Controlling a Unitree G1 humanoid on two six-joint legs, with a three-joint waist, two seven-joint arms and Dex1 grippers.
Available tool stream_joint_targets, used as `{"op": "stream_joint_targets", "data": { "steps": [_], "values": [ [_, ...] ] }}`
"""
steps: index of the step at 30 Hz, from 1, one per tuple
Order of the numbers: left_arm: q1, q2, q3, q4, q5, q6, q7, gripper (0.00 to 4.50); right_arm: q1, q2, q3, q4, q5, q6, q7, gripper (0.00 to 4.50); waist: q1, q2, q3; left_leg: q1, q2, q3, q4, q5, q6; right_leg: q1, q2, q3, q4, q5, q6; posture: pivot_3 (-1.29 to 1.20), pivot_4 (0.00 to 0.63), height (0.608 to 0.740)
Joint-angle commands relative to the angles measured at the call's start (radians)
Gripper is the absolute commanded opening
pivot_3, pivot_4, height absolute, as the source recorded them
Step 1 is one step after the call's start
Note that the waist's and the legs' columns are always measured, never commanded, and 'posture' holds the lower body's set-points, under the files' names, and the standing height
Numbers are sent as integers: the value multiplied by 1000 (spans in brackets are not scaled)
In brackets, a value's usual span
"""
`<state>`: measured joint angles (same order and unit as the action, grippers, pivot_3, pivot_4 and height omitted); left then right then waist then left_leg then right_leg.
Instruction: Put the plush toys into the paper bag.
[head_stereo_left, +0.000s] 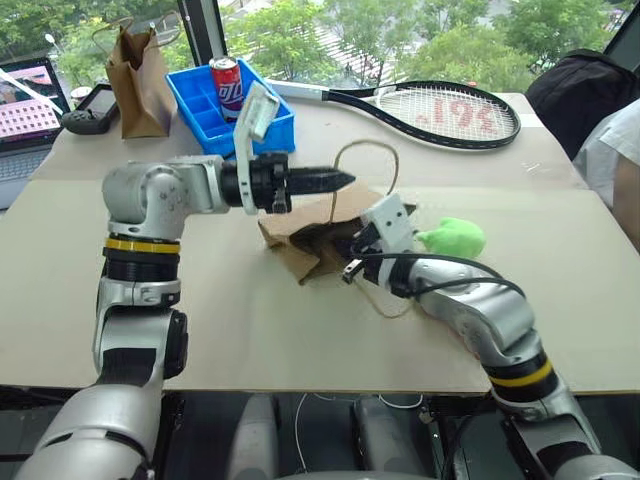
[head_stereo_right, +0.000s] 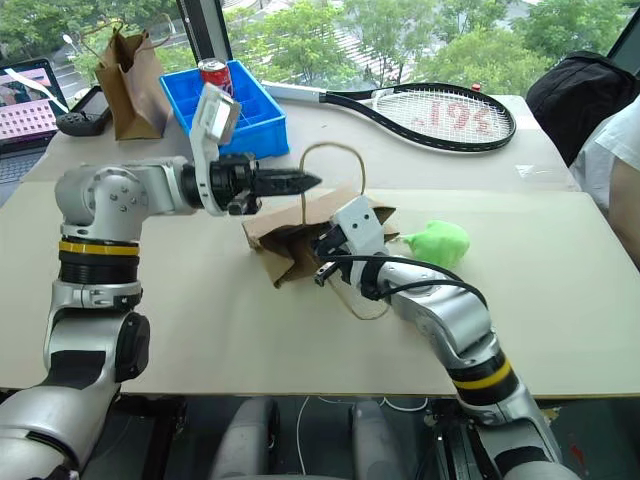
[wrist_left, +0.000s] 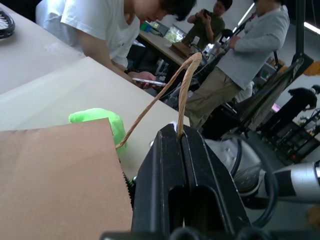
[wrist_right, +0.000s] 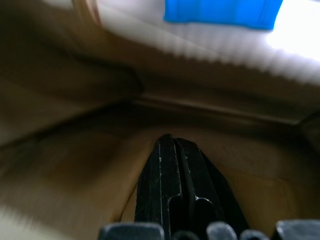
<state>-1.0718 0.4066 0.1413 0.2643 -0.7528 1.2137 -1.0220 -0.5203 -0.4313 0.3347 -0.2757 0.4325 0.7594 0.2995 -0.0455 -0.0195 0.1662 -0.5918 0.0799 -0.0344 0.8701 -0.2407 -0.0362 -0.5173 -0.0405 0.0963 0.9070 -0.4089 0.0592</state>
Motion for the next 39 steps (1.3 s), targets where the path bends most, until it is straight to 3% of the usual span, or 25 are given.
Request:
{"op": "stream_joint_targets", "data": {
  "steps": [1, 6, 14, 22, 31, 36, 39],
  "values": [
    [-85, -30, 147, 91, -51, 58, 162, 0, 13, 18, 49, 71, -107, -73, 26, 37, 0, 0, 0, -1, 0, 0, 0, 0, 0, 0, 0, 0, 0, 0, 0, 0, 150, 656],
    [-154, 12, 215, 159, -58, 50, 225, 0, 59, 50, 80, 103, -178, -92, 55, 37, -8, 0, 0, -1, 0, 0, 0, 0, 0, -2, 0, 0, 3, 0, 0, 0, 150, 656],
    [-263, 130, 105, 107, -25, -50, 91, 0, 56, 75, 75, 119, -242, -93, 111, 37, -19, 0, 0, -1, 0, -1, 0, 0, 0, -2, 0, 0, 2, 0, 0, 0, 150, 656],
    [-186, 155, 31, -62, -45, -57, 19, 0, 68, 83, 51, 103, -268, -79, 148, 37, -25, 0, 0, -1, 0, 0, 0, 0, 0, -3, 0, 0, 3, 0, 0, 0, 150, 656],
    [-78, 124, 43, -102, -57, -73, 55, 0, 46, 116, -215, -135, -45, -4, 188, 37, -21, 0, 0, -5, 0, 0, 1, 0, 0, -6, 0, 0, 4, 0, 0, 0, 150, 656],
    [-35, 132, -17, -115, -23, -121, 8, 0, 27, -34, -520, -333, 215, 194, 223, 1531, -11, 1, 1, -5, 0, 0, 1, 0, 0, -6, -1, 0, 3, 0, 0, 0, 150, 656],
    [-33, 137, -29, -102, -19, -132, -3, 0, 61, -204, -693, -362, 330, 289, 283, 2598, -3, 1, 1, -5, -1, 0, 0, 0, 0, -6, -1, 0, 2, 0, -1, 0, 150, 656]
  ]
}}
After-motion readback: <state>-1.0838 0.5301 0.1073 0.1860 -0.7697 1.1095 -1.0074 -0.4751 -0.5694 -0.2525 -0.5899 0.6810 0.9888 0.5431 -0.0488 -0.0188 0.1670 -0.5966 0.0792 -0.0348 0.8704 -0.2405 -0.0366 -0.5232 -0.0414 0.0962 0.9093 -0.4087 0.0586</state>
